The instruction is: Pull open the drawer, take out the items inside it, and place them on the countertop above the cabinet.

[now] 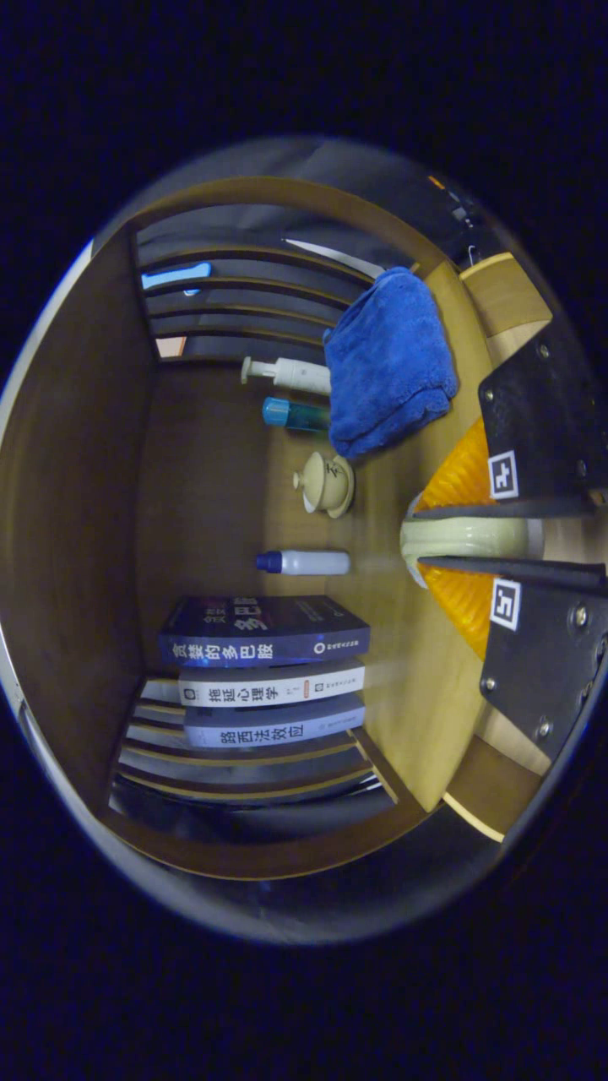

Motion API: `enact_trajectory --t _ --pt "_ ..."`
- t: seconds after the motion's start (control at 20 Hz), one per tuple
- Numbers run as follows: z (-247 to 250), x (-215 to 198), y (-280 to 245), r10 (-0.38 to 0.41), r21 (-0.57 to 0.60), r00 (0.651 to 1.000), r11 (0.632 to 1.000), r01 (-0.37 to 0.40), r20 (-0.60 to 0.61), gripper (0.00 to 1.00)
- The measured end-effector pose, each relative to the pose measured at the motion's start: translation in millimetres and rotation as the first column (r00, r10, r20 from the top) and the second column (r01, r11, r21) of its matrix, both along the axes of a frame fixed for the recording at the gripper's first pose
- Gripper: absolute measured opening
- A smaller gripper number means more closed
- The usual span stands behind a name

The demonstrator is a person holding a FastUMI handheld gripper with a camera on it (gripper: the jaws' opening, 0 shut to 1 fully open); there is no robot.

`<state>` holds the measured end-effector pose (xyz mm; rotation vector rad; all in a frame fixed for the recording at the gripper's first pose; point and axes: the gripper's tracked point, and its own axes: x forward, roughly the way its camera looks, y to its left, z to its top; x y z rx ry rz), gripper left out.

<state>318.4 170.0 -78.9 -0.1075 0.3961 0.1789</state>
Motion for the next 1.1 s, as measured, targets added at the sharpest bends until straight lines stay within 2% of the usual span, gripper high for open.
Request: enact_trajectory --t 0.15,0.3,0.35,0.7,0.9,1.1 --pt "-6.5 -10.7 1.2 0.011 -0.035 1.0 0.999 -0.012 -0.015 0.6" --pt "-8.7 -20.9 6.1 0.031 -0.035 1.0 0.999 -0.031 0.003 0.64" --pt "-7.0 -25.6 6.8 0.036 -0.03 0.999 0.999 -0.035 0.016 0.69" --pt "20.0 -38.7 5.2 0.037 0.053 0.99 0.998 -0.045 0.135 0.69" --pt "32.3 -41.6 -4.1 0.003 0.138 0.981 0.99 -0.03 0.195 0.69" --pt "40.2 -43.7 -9.9 -0.001 0.135 0.97 0.99 -0.033 0.241 0.69"
